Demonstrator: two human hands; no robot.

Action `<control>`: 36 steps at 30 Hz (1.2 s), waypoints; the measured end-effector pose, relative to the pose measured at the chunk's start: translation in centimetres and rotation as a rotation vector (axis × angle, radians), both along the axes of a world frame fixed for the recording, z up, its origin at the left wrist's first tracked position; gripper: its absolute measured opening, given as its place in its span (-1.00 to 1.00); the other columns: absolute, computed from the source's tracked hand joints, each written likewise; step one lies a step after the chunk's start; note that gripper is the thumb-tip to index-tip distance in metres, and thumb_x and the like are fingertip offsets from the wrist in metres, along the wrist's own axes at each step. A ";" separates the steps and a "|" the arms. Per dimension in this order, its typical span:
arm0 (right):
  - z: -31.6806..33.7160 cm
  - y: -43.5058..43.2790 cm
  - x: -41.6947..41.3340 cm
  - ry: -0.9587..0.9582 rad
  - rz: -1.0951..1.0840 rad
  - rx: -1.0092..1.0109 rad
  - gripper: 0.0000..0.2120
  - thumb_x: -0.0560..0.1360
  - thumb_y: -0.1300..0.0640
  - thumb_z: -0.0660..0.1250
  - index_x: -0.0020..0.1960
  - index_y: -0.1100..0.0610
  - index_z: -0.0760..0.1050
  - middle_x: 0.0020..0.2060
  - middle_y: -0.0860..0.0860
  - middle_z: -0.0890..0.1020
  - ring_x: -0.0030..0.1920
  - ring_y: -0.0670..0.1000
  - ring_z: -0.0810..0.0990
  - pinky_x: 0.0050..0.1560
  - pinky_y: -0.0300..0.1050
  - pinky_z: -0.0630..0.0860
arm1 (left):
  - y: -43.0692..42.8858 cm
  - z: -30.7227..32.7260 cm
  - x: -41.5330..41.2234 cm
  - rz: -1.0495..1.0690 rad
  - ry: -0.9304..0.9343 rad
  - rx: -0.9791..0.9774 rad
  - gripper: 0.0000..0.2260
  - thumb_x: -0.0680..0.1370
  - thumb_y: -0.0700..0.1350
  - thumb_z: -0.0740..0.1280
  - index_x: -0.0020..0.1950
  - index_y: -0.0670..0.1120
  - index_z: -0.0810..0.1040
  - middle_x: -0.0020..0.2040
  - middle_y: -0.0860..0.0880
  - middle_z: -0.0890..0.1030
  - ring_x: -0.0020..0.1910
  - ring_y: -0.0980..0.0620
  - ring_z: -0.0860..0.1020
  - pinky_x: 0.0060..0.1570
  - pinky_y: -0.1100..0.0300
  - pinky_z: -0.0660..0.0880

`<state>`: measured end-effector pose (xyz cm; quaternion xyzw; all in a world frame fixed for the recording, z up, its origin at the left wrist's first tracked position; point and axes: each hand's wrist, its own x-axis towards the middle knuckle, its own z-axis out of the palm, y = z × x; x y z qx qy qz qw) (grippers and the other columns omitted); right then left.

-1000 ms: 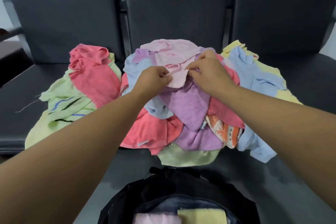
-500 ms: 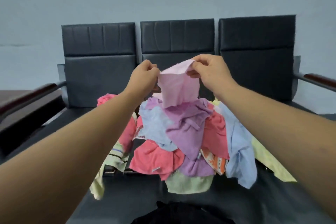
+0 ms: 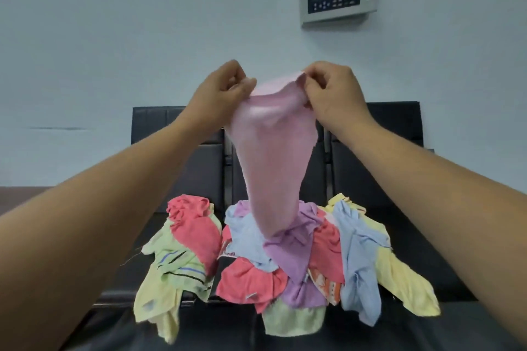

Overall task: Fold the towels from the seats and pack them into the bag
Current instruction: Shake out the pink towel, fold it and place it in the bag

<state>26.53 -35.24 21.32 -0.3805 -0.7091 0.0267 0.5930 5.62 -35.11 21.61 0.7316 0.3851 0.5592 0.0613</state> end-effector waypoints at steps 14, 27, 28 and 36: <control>1.2 -4.0 2.1 0.162 0.480 -0.661 -0.78 0.59 0.05 0.41 0.02 0.24 0.57 -0.11 0.17 0.66 -0.12 0.11 0.68 -0.07 0.00 0.63 | -4.3 -1.0 -2.0 -0.336 0.191 -0.538 -0.75 0.53 0.00 0.42 0.08 -0.15 0.68 0.05 -0.15 0.71 0.02 -0.13 0.69 0.10 0.04 0.61; -4.5 -3.9 3.4 -0.319 0.377 -0.651 -0.77 0.50 -0.05 0.49 0.11 0.02 0.70 -0.02 -0.08 0.74 -0.03 -0.11 0.70 -0.03 -0.24 0.63 | -3.4 -6.1 0.9 -0.247 0.213 -0.537 -0.47 0.45 0.29 0.41 0.08 -0.17 0.65 0.01 -0.33 0.63 -0.11 -0.09 0.55 -0.02 -0.04 0.46; -5.1 -3.9 3.3 -0.370 0.326 -0.627 -0.77 0.51 -0.07 0.47 0.08 0.03 0.71 -0.06 -0.05 0.74 -0.07 -0.11 0.70 -0.05 -0.24 0.61 | -3.3 -6.3 1.1 -0.263 0.231 -0.545 -0.51 0.44 0.25 0.43 0.06 -0.17 0.67 0.06 -0.34 0.63 -0.09 -0.09 0.57 0.01 -0.04 0.49; -6.8 -0.6 5.8 0.306 0.118 -0.575 -0.82 0.63 0.03 0.35 0.02 0.13 0.65 0.07 0.14 0.68 0.06 0.08 0.65 0.18 0.12 0.61 | -1.6 -10.6 -1.2 -0.052 0.678 -0.886 -0.71 0.41 0.16 0.53 -0.04 -0.02 0.73 -0.21 0.04 0.69 -0.24 0.11 0.55 -0.20 0.28 0.44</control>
